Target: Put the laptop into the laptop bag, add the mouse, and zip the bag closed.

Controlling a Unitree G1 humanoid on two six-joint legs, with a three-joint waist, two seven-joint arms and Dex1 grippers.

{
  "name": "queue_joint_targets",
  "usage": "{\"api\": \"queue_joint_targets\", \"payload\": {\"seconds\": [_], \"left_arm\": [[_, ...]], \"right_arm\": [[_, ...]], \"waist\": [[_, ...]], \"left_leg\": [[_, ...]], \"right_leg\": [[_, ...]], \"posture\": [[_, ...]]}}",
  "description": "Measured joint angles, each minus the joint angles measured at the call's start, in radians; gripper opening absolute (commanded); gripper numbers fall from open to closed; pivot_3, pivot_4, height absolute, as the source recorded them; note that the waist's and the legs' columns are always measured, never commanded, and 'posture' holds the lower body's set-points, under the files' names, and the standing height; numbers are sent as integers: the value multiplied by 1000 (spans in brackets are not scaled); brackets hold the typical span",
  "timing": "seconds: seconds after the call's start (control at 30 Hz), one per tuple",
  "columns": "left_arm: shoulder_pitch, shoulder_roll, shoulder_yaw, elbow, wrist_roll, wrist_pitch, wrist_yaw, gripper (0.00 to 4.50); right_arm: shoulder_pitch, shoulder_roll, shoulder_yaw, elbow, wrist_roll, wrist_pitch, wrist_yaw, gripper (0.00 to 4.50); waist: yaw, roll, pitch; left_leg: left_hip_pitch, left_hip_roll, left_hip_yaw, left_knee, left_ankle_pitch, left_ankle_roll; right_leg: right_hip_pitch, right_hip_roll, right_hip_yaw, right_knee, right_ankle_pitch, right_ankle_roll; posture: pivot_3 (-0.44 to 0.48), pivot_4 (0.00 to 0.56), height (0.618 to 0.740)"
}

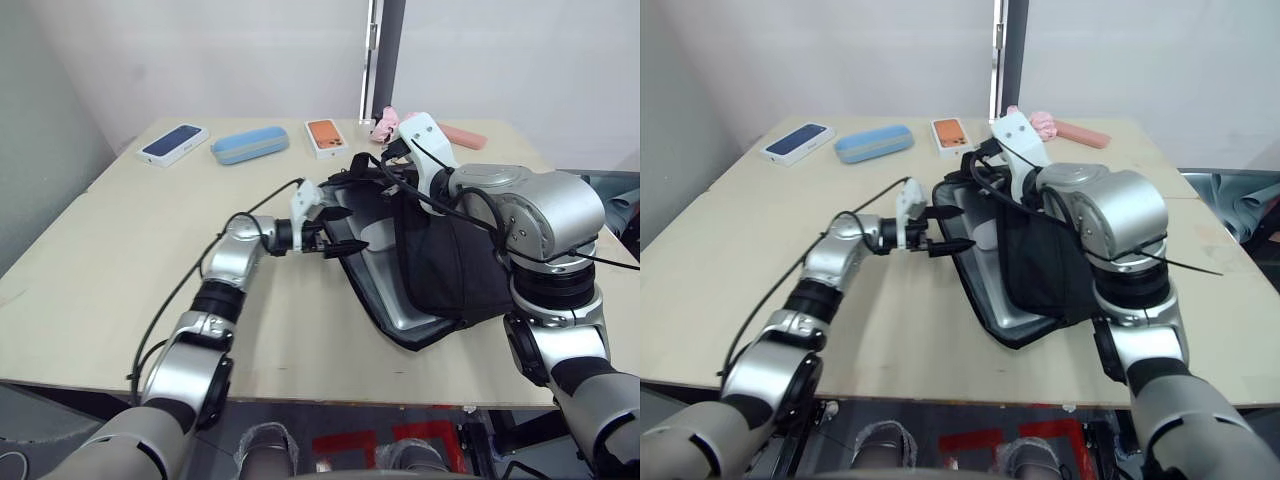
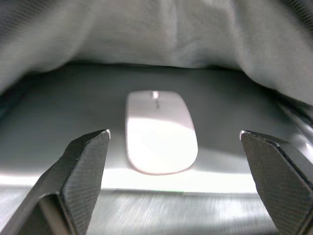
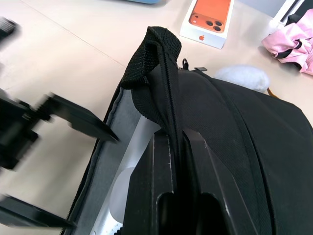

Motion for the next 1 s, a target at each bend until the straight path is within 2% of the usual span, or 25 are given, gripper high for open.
{"api": "queue_joint_targets", "payload": {"seconds": [0.1, 0.13, 0.2, 0.3, 0.37, 0.4, 0.53, 0.73, 0.93, 1.0], "left_arm": [[68, 114, 5, -133, -26, 71, -19, 4473], [120, 192, 9, -208, -43, 106, -41, 4473], [179, 285, 37, -270, -80, 163, -80, 4473], [243, 408, 87, -377, -204, 300, -151, 4473], [248, 473, 128, -421, -281, 384, -186, 4473], [263, 539, 152, -442, -327, 431, -214, 4473], [310, 704, 216, -452, -370, 473, -276, 4473], [331, 763, 232, -423, -378, 472, -291, 4473], [410, 854, 278, -416, -388, 458, -340, 4473], [444, 885, 306, -412, -388, 440, -357, 4500]], "right_arm": [[23, -26, 5, -5, 7, -15, 19, 0], [44, -44, 13, -8, 17, -46, 39, 0], [76, -63, 14, -11, 27, -88, 68, 0], [120, -103, 41, -12, 38, -190, 128, 0], [137, -115, 51, -12, 48, -234, 164, 0], [151, -123, 58, -13, 62, -273, 199, 0], [188, -166, 89, -26, 102, -360, 304, 0], [207, -204, 101, -31, 121, -440, 395, 0], [265, -242, 127, -67, 158, -490, 489, 0], [279, -246, 130, -71, 174, -501, 517, 754]], "waist": [[0, 0, 0], [0, 0, 0], [-1, 1, 0], [-2, 1, 1], [-6, 1, 1], [-15, 1, 1], [-32, 1, 1], [-28, 1, 1], [-29, 1, 1], [-29, 1, 1]], "left_leg": [[0, 0, 0, 0, 0, 0], [0, 0, 0, 0, 0, 0], [0, 0, 1, -1, 0, 0], [0, 0, 2, 0, 0, 0], [1, 0, 3, 0, 0, -1], [1, 1, 3, 0, 0, -1], [2, 1, 6, -2, 0, 0], [2, 1, 7, -2, 0, 0], [1, 1, 7, -3, -3, 4], [2, 2, 7, -3, -3, 4]], "right_leg": [[0, 0, 0, 0, 0, 0], [0, 0, 0, 0, 0, 0], [-1, 0, 0, 0, 0, 0], [-2, 0, -1, 1, 0, 0], [-3, 0, 0, 2, 0, 0], [-3, 0, 0, 2, -1, 0], [-4, 1, 3, 2, -1, 0], [-4, 1, 2, 2, -1, 0], [-5, 1, 2, 0, -1, -1], [-5, 1, 3, 0, -1, -1]], "posture": [[0, 150, 740], [0, 150, 740], [0, 150, 740], [0, 150, 740], [0, 150, 740], [0, 150, 740], [0, 150, 740], [0, 150, 740], [0, 150, 740], [0, 150, 740]]}}
